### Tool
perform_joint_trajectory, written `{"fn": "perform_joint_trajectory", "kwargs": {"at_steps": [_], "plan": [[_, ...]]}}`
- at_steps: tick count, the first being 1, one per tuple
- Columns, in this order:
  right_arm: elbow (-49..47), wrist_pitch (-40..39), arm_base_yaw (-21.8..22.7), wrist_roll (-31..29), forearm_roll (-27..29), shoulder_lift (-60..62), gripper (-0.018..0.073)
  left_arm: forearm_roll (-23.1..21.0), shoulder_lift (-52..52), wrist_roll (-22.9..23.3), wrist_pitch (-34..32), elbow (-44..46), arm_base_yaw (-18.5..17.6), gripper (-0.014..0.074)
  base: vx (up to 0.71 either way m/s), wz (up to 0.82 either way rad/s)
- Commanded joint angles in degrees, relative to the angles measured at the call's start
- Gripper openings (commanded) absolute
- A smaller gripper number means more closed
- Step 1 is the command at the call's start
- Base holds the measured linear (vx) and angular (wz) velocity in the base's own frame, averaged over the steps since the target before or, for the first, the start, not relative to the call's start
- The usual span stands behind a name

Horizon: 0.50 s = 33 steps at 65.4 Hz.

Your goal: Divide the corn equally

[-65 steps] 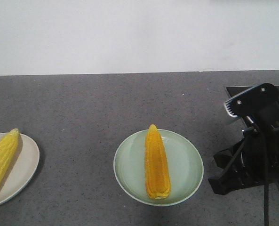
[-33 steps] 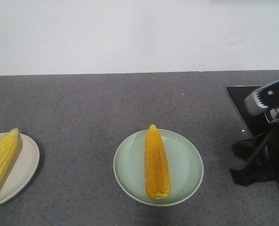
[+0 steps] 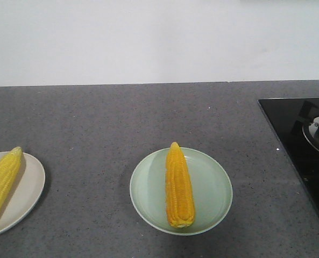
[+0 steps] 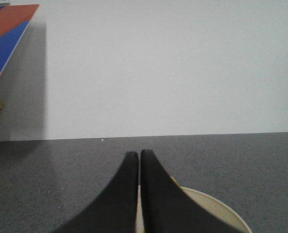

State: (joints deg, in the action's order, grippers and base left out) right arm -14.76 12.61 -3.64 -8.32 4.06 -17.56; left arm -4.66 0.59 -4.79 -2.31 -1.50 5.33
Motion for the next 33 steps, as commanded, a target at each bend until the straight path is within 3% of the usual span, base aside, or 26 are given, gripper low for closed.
{"fn": "perform_joint_trajectory", "kwargs": {"at_steps": [1,16,21,33], "plan": [[5.3,-11.7,3.5,-0.5,-0.1,5.6,-0.0011,-0.6,1.0,0.4,-4.2,-0.8,-0.2,-0.0006,0.0,0.0],[16.6,-16.7,6.0,-0.5,-0.1,16.8,-0.0011,-0.6,1.0,0.4,-4.2,-0.8,-0.2,-0.0006,0.0,0.0],[16.7,-12.6,5.4,-0.5,-0.1,18.6,-0.0011,-0.6,1.0,0.4,-4.2,-0.8,-0.2,-0.0006,0.0,0.0],[16.9,-11.6,3.3,-0.5,-0.3,18.5,-0.0011,-0.6,1.0,0.4,-4.2,-0.8,-0.2,-0.0006,0.0,0.0]]}}
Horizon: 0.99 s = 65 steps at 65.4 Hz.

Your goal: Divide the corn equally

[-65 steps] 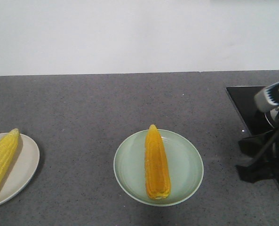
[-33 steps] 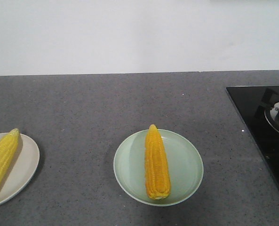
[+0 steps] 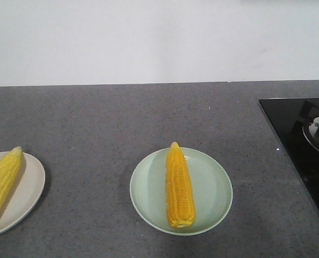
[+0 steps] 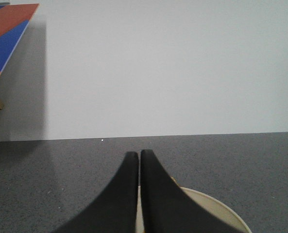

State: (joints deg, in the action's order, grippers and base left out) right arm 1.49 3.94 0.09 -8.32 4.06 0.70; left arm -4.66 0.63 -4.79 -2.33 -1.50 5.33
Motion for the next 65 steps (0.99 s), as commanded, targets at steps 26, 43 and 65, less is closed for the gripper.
{"fn": "perform_joint_trajectory", "kwargs": {"at_steps": [26,43,65], "plan": [[0.6,-3.6,-0.3,-0.3,-0.2,0.2,-0.0011,-0.6,0.9,0.4,-4.2,-0.8,-0.2,-0.0006,0.0,0.0],[0.6,-5.1,-0.3,6.1,-5.9,0.2,-0.0011,-0.6,0.9,0.4,-4.2,-0.8,-0.2,-0.0006,0.0,0.0],[0.6,-5.4,-0.3,9.6,-7.5,0.2,-0.0011,-0.6,0.9,0.4,-4.2,-0.8,-0.2,-0.0006,0.0,0.0]]}}
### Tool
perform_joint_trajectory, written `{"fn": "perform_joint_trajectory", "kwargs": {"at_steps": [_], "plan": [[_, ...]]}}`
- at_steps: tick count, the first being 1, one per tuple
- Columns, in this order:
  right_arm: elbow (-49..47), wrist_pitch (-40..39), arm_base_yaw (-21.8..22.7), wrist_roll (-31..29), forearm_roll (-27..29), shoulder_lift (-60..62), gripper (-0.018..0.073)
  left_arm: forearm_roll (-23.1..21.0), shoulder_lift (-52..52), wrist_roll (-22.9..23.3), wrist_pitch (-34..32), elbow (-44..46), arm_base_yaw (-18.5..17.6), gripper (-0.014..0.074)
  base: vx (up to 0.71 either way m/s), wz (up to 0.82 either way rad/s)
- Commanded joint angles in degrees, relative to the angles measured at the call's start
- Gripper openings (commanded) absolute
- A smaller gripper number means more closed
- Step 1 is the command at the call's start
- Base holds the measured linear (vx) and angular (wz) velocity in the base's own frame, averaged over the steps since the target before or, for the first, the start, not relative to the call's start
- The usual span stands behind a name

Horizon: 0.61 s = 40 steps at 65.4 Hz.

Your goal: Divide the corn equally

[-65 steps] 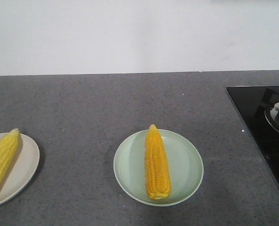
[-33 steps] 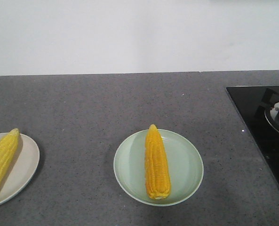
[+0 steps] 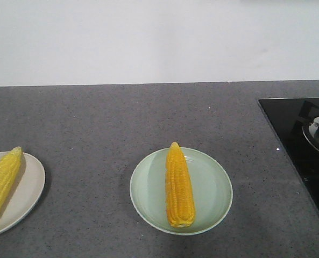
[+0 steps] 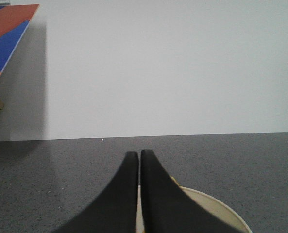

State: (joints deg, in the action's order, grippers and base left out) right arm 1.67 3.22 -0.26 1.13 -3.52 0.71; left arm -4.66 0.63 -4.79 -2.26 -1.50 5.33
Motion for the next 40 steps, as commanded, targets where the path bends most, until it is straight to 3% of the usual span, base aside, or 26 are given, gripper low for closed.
{"fn": "perform_joint_trajectory", "kwargs": {"at_steps": [1,40], "plan": [[0.4,-4.7,0.0,0.1,0.1,0.2,-0.0011,-0.6,0.9,0.4,-4.3,-0.8,-0.2,-0.0006,0.0,0.0],[0.4,-4.6,0.0,0.1,-0.1,0.2,-0.0011,-0.6,0.9,0.4,-4.3,-0.8,-0.2,-0.0006,0.0,0.0]]}}
